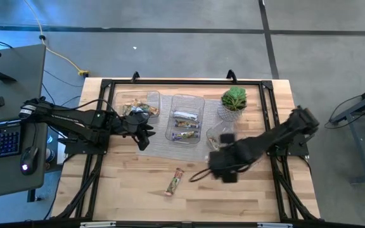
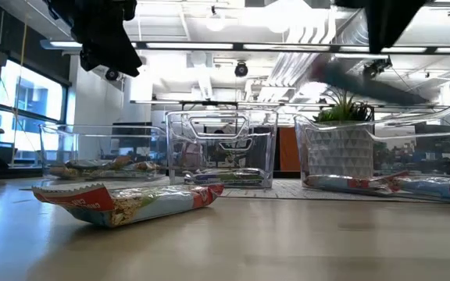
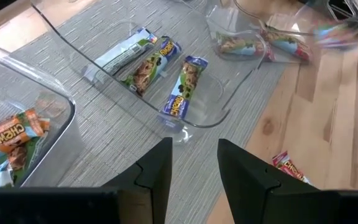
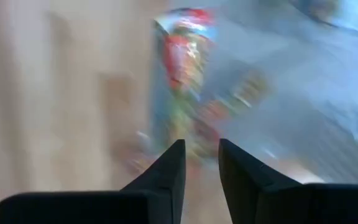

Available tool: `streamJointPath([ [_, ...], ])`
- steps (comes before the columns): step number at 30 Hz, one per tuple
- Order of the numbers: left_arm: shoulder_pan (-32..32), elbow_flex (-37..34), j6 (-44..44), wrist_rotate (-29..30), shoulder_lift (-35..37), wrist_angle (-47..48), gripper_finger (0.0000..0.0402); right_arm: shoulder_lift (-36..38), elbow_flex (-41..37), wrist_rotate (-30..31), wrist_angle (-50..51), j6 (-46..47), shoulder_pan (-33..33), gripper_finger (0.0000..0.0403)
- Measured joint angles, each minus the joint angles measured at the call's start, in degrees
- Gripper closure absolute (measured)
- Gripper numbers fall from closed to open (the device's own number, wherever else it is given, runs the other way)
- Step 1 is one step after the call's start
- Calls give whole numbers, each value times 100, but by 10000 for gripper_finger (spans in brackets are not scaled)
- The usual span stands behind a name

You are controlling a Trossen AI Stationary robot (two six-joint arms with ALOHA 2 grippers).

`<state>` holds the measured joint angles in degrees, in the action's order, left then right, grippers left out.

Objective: Pick and place Granola Bars by type
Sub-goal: Put the red granola bar into the right transparent bin

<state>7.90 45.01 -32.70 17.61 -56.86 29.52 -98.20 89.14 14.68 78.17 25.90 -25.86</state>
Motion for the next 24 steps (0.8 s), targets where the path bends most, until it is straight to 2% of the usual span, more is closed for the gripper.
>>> streamJointPath([
  [2,0,0,-63,23,0,0,277,208,-13,475,422,357,-14,324],
  [5,0,0,-77,95,0,5,277,393,-13,823,774,841,48,324],
  [11,0,0,-75,100,0,17,277,430,-81,893,536,939,162,323],
  [15,1,0,-53,98,0,19,277,440,-370,834,-585,367,188,322],
  [21,0,0,-49,96,0,46,277,438,-1381,-291,-3564,-921,261,296],
  [24,0,0,-36,96,0,46,277,438,-2095,-524,-5117,-1330,346,268],
])
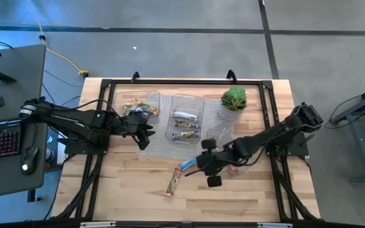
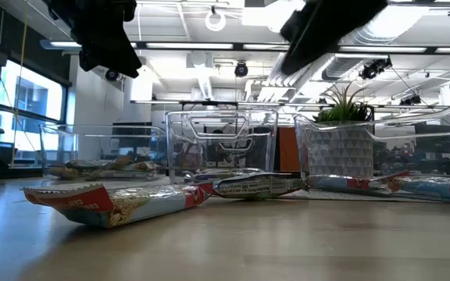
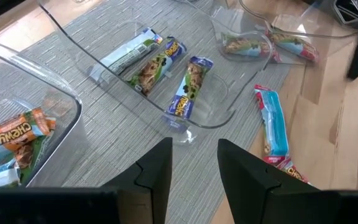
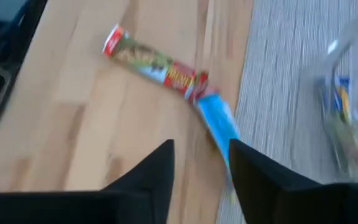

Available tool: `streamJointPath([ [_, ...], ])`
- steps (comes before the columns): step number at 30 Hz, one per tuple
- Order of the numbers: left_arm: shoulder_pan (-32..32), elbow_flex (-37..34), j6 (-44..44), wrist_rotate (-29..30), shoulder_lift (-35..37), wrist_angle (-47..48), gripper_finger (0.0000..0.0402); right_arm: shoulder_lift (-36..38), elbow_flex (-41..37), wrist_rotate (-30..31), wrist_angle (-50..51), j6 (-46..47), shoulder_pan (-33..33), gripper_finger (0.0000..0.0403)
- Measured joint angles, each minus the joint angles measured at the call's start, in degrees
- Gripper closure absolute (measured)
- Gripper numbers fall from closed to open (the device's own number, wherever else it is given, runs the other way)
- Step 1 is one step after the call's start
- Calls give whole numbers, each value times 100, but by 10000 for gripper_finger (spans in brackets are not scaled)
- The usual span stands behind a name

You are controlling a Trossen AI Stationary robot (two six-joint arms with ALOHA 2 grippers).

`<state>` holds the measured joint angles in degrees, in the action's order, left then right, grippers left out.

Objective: Pick and place Granola Bars by type
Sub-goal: Put the red granola bar into the right transparent bin

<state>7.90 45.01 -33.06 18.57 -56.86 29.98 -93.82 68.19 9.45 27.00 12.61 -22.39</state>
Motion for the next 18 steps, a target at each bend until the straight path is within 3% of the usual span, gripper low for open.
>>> streamJointPath([
  [4,0,0,0,0,0,0,277,0,-1045,-11,-1954,-575,126,231],
  [7,0,0,0,-4,0,8,277,0,-1734,-133,-2847,-735,261,213],
  [12,0,0,-1,-11,0,7,277,0,-2284,-125,-3189,-704,564,207],
  [18,0,0,-26,-11,0,-1,277,0,-1981,-701,-2745,-1050,889,216],
])
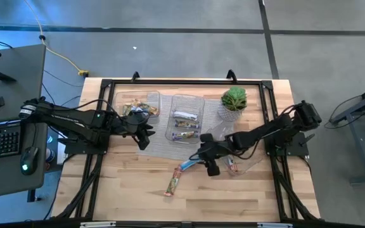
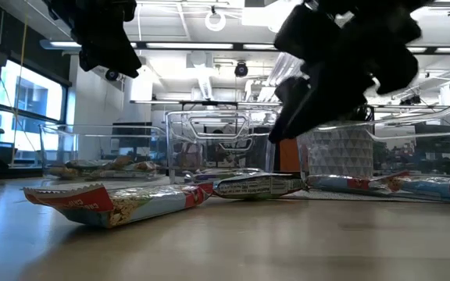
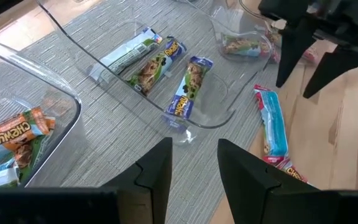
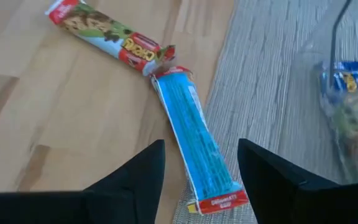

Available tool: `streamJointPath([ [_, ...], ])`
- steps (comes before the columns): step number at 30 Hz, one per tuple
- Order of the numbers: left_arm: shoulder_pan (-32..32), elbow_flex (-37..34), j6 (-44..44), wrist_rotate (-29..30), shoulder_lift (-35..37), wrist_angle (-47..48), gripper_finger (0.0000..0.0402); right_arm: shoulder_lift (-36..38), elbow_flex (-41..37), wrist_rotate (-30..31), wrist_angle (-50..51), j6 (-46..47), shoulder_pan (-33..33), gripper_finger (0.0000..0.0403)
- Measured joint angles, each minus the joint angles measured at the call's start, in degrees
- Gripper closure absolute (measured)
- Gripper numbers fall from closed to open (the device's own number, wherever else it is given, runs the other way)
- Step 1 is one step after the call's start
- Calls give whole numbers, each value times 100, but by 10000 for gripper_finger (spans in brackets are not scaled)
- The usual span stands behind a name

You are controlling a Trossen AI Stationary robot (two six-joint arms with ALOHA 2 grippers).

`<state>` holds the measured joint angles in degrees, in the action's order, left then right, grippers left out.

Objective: Pick and place Granola Bars by type
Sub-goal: Put the red granola bar into the right transparent bin

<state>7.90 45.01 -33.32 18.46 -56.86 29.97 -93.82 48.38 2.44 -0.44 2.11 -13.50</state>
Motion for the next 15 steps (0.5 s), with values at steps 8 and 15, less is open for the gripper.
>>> streamJointPath([
  [8,0,0,-19,0,0,-19,277,-561,1412,-149,2022,-401,88,222],
  [15,0,0,-6,0,0,0,277,-1624,2344,-60,2752,-763,82,222],
])
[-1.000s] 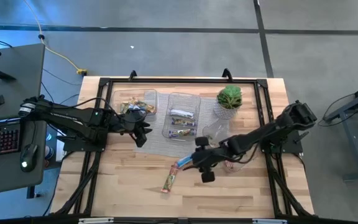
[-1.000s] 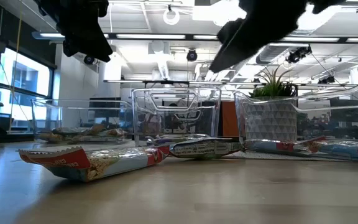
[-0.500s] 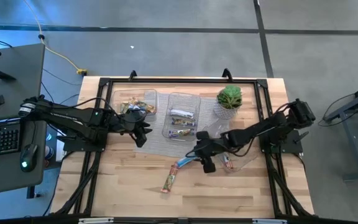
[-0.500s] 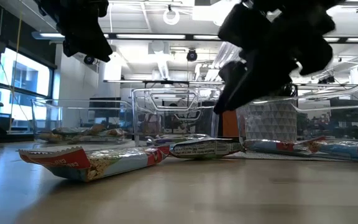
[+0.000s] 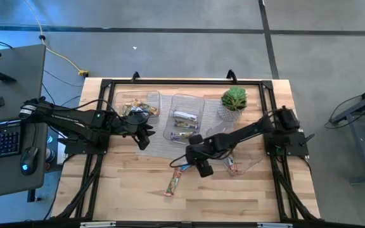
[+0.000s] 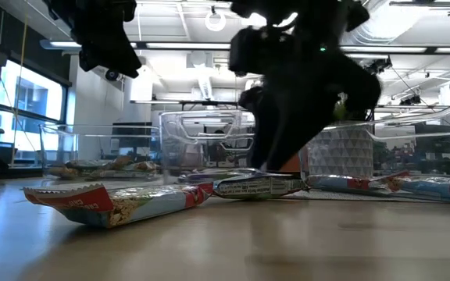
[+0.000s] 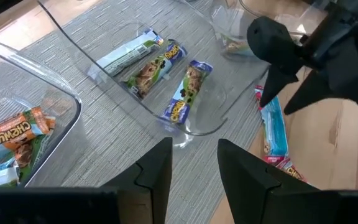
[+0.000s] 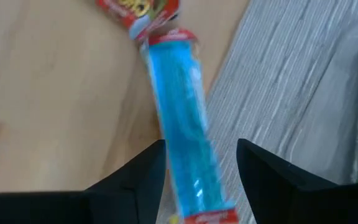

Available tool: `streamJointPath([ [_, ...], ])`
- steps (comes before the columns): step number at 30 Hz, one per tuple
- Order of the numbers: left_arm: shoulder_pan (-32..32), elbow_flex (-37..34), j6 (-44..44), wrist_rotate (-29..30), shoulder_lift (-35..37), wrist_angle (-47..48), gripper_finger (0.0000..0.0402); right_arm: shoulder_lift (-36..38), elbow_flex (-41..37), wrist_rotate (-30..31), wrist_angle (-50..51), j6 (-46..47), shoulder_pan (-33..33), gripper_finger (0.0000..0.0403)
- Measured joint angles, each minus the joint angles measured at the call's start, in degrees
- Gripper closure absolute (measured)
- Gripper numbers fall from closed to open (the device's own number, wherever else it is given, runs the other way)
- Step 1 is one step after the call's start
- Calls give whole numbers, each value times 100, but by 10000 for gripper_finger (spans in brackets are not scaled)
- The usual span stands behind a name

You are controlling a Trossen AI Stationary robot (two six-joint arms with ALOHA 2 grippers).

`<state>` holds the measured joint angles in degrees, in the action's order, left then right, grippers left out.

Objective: Pick and place Granola Bars by type
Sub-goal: Put the red granola bar into the right transparent bin

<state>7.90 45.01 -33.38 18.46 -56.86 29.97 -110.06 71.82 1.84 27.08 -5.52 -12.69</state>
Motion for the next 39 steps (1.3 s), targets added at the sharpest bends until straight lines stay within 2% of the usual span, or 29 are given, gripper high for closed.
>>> streamJointPath([
  [4,0,0,56,-132,0,14,277,-209,284,215,349,5,57,222],
  [11,2,1,73,-151,-2,51,277,-235,588,-123,957,8,62,224],
  [13,0,2,73,-151,-2,60,277,-265,778,55,1317,-62,-18,228],
  [17,2,0,75,-151,-2,62,277,-252,1323,843,2066,-55,-200,240],
  [20,2,2,75,-151,-2,60,277,-247,1549,764,2345,285,-252,248],
  [23,1,1,75,-151,-2,62,277,-244,1466,262,2099,525,-284,251],
  [26,0,1,75,-150,-2,61,277,-245,1068,160,1795,388,-410,249],
  [28,2,1,75,-151,-2,60,277,-247,828,339,1512,372,-492,245],
  [33,2,1,159,-149,-2,60,277,-247,367,1407,981,420,-577,229],
  [39,0,0,165,-186,-2,58,277,-221,7,1080,342,413,-461,223],
])
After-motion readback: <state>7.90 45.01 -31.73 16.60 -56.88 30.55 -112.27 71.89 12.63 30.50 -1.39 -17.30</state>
